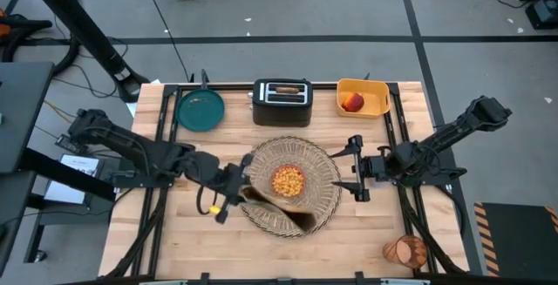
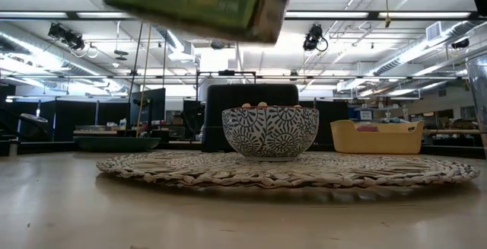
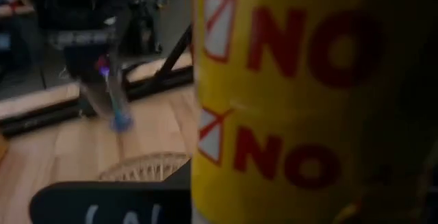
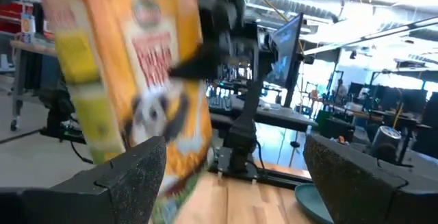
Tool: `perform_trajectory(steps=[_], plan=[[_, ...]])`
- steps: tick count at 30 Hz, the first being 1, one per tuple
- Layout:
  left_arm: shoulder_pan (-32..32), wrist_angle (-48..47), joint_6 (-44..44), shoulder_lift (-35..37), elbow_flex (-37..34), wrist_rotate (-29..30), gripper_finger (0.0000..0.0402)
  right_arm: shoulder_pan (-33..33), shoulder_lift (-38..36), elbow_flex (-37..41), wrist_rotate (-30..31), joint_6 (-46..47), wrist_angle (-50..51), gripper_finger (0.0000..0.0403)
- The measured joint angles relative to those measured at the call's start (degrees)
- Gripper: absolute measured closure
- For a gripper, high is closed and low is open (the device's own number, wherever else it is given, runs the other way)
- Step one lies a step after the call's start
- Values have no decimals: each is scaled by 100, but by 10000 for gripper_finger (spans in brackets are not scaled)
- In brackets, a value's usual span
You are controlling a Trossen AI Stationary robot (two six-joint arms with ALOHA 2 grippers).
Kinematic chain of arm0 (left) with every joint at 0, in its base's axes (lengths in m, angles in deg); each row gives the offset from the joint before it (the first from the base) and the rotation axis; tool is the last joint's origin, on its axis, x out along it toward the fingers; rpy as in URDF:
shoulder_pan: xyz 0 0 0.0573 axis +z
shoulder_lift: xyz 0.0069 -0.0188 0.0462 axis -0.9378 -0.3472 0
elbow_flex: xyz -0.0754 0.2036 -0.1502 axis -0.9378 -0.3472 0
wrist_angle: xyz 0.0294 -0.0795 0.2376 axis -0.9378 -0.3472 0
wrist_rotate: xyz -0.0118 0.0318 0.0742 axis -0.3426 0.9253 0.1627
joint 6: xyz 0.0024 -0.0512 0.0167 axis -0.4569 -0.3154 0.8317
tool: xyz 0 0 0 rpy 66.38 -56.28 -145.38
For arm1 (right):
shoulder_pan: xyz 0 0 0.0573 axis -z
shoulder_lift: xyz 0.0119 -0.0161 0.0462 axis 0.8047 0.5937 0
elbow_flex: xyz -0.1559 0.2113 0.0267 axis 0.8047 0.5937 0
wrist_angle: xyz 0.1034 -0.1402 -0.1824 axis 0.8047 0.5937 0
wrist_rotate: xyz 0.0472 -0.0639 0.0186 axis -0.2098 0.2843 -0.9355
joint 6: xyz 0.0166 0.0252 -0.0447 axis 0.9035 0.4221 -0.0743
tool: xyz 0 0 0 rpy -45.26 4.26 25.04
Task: Arrange a breakfast setting
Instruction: Pour the cereal from the yellow cereal box into the red bowl
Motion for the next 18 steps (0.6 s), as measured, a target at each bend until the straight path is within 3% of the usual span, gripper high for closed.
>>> perform_trajectory(steps=[6, 13, 18], plan=[[-82, 916, -599, 695, -1340, -227, 345, -21, 2, 0, 97, -277, -50, 55], [-527, 1130, -585, 2070, -2460, -452, 345, 119, 38, -2, 674, -238, -336, 55], [-673, 828, -383, 3077, -2872, -1018, 345, 20, 443, -436, 1816, 71, 187, 55]])
